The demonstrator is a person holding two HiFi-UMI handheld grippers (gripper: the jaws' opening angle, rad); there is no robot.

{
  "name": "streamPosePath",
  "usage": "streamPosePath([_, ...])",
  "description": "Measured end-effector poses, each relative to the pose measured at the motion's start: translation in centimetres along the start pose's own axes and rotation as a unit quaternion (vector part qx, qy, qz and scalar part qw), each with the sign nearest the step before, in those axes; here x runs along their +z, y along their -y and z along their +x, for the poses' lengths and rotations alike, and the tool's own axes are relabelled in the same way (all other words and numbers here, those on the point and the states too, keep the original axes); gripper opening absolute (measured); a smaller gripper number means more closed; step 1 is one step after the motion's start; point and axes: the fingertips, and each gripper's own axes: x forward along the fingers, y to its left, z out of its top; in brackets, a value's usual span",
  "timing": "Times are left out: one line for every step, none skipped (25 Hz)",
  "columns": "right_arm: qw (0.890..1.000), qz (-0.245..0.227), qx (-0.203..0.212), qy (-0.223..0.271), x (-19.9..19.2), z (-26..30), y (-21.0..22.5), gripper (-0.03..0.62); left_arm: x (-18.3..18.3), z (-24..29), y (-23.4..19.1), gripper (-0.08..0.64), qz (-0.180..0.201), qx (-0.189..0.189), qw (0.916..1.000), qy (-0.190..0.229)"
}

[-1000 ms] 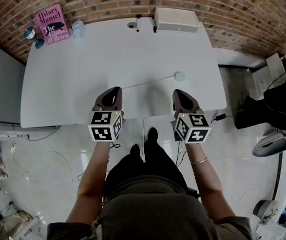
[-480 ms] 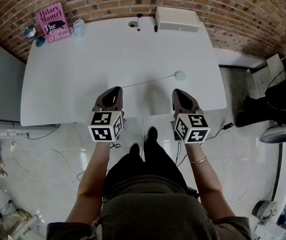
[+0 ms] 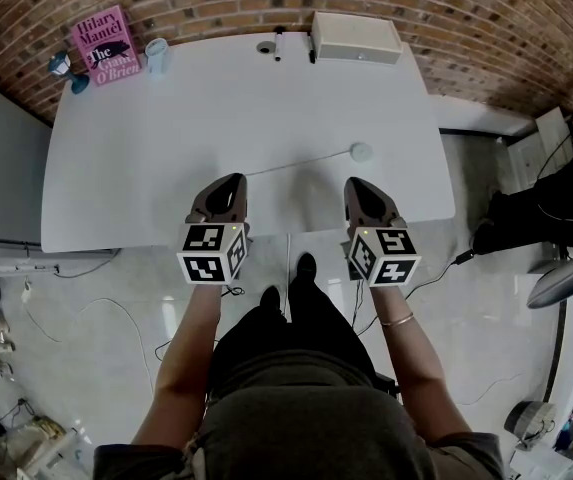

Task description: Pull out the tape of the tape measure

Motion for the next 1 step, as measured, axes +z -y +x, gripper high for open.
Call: streamPosePath([1.000,-0.001,0.001,0.000,0.04,0.06,0.01,0.002,0.01,0.09,0.04,0.028,0.000,0.000,1.0000,0.000])
